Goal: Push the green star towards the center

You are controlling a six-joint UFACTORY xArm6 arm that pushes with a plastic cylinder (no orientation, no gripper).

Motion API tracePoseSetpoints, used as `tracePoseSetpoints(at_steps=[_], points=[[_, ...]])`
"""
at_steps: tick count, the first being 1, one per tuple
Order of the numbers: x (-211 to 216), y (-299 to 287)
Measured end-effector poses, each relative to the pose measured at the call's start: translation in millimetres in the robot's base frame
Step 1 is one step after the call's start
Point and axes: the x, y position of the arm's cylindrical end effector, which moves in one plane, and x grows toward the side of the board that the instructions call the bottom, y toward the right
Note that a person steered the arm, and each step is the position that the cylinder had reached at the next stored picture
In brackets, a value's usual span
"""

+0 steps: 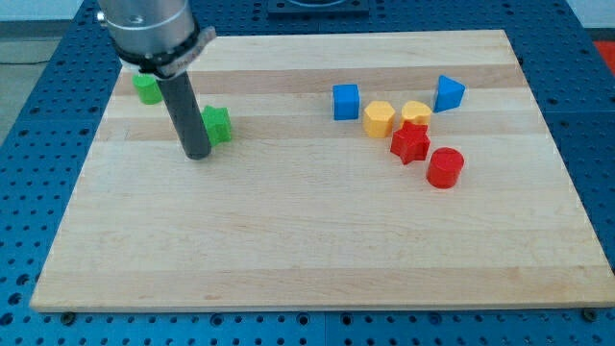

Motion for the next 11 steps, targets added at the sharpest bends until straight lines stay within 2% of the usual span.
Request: tracePoseSetpoints(at_steps=[1,2,3,4,7,8,10,11], points=[[12.7,-32.3],[-19.3,-88.3],[-66.6,-100.0],[-68.5,-71.8],[-33.5,50.3],[-12.2,66.5],[27.2,59.0],[23.7,67.5]])
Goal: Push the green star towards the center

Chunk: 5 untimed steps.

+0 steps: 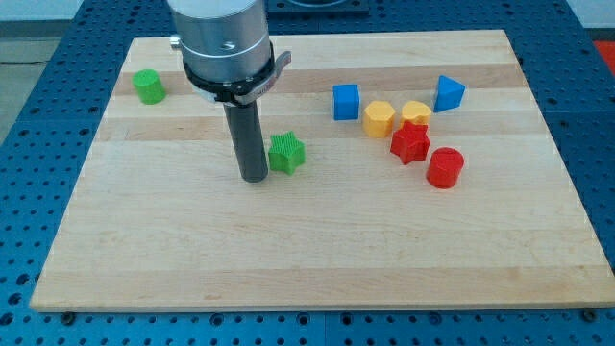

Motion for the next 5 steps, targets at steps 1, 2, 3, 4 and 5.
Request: tracePoseSetpoints(at_steps=[1,2,3,4,5], points=[[-19.9,-12.9],[-17.9,0.4],[-14.1,15.0],[-14.1,25.5],[-14.1,37.9]])
